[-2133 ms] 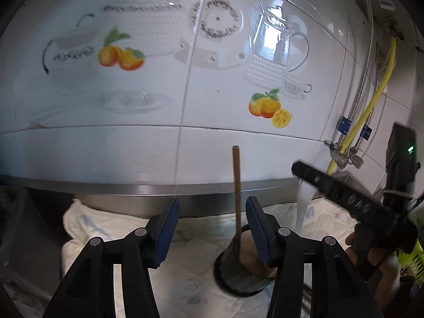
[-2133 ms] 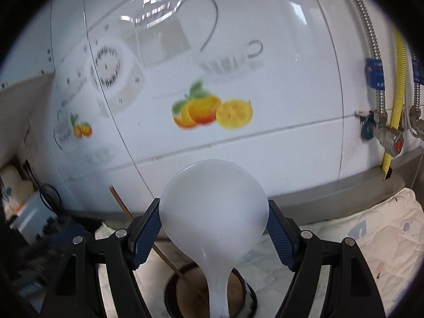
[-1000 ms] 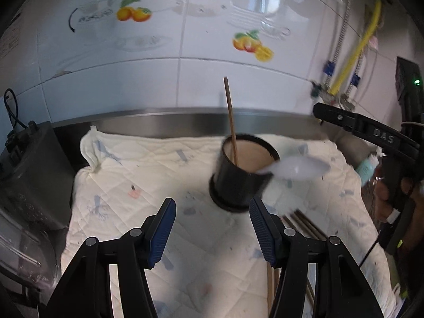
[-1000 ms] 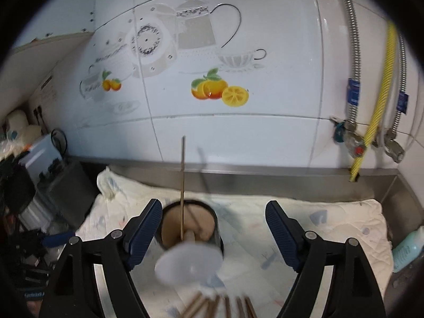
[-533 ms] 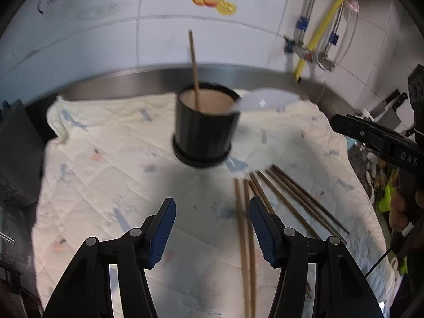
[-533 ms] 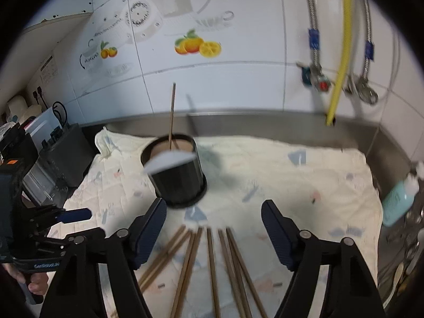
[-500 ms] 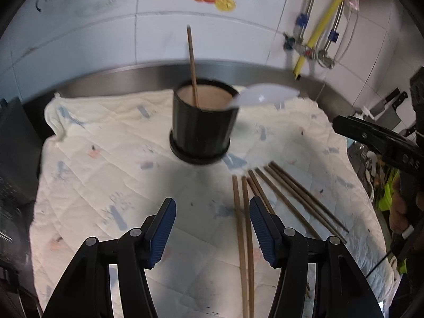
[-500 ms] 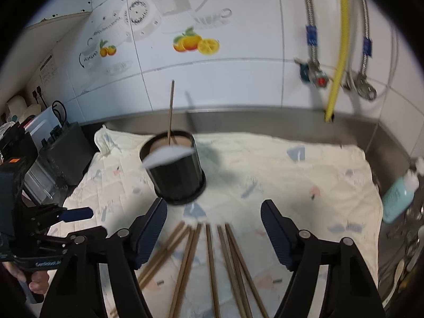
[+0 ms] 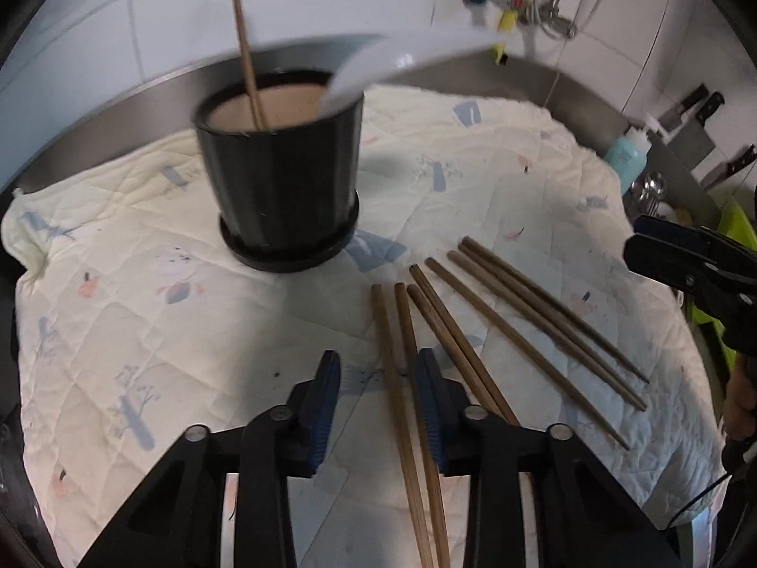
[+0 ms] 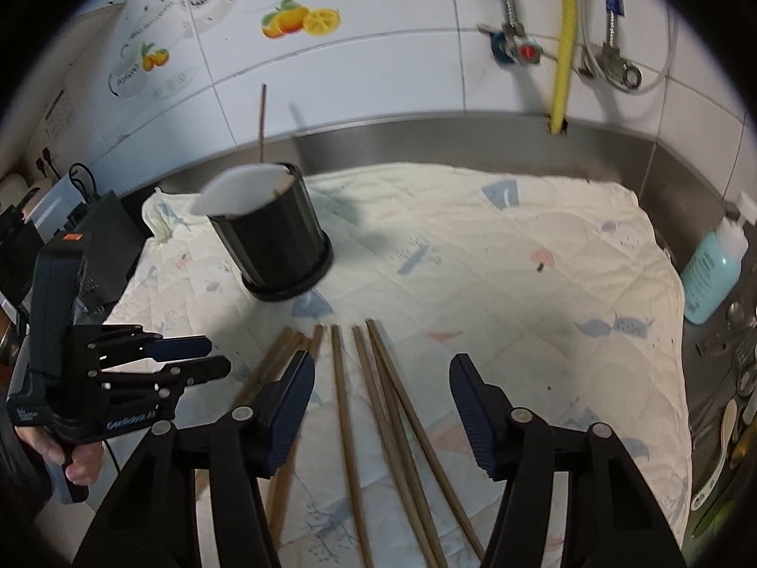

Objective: Organize utensils
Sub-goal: 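Grasp a wooden chopstick with the left tool while the right tool grasps another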

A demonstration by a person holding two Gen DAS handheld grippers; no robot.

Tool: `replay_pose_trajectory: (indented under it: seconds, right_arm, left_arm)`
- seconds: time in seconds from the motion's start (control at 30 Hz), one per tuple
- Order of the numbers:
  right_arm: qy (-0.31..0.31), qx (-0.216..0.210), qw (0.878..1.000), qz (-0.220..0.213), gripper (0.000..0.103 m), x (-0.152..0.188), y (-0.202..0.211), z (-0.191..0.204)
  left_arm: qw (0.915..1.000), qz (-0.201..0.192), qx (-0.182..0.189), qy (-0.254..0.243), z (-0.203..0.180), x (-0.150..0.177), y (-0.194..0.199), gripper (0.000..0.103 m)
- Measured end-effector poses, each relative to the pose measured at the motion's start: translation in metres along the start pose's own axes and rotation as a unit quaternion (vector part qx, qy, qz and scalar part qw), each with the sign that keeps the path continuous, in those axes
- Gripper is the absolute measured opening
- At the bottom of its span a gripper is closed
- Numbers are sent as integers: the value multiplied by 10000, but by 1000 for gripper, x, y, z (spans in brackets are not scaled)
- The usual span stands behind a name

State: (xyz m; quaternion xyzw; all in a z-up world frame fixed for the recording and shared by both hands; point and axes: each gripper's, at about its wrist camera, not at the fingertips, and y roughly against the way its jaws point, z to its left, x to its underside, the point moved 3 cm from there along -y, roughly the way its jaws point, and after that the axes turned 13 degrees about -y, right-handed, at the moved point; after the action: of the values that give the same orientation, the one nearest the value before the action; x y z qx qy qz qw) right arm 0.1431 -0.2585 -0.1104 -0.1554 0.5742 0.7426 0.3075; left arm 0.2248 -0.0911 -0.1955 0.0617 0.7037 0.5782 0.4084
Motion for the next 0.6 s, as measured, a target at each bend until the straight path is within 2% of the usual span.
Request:
replay_pose_trajectory:
  seconds: [0.37,0.47,0.6]
  right_arm:
    - [-134,106,9995,280,53,7,-20,-17]
    - [-125,117,9991,387,46,8,-28,-18]
    - [-53,148,9987,495,42,7,-37,-18]
  left_arm:
    - [9989,391,233,127,6,-5,-52,23]
    - [9987,404,261,173,6,-6,-59,23]
    - [9989,401,207,116,4,-8,-63,23]
